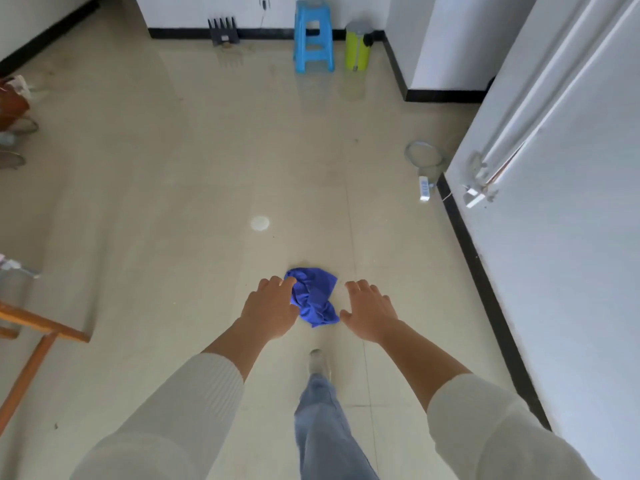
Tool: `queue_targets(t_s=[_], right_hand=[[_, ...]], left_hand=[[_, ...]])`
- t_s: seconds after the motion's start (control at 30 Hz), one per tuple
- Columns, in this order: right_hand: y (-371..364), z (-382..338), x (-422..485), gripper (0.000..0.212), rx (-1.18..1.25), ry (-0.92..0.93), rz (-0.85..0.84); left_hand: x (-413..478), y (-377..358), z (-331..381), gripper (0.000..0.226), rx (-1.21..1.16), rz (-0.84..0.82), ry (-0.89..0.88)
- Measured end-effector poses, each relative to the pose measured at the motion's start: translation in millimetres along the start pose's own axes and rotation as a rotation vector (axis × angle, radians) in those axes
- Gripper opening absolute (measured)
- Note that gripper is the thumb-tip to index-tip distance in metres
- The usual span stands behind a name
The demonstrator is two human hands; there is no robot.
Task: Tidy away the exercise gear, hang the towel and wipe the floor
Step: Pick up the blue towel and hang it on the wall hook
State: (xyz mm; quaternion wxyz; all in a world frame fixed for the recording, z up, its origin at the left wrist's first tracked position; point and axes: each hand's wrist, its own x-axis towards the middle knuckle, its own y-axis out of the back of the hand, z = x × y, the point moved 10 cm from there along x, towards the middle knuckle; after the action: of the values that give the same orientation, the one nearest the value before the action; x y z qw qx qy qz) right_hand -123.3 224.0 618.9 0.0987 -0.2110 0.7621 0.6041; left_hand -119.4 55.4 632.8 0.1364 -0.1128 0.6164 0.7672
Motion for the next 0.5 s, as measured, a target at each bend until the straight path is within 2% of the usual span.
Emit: queue_targets(t_s=[0.1,0.27,0.5], right_hand=[[1.7,9.8,93.4,0.057,-0.009,-0.035,-0.063],[-28.0,23.6,191.2,0.046,0.103,-0.134,-0.149],[-136.1,48.7,328.4,0.040,0.216,-0.238,-0.234]], left_hand=[[91.4,1.8,-21.4,0.052,-0.080,-0.029,0.035],[187.0,-31.1,-65.0,0.054,-0.167,-0.109,0.096],[332.9,-150.1,-151.7,0.043,-0.252,-0.189,0.235]])
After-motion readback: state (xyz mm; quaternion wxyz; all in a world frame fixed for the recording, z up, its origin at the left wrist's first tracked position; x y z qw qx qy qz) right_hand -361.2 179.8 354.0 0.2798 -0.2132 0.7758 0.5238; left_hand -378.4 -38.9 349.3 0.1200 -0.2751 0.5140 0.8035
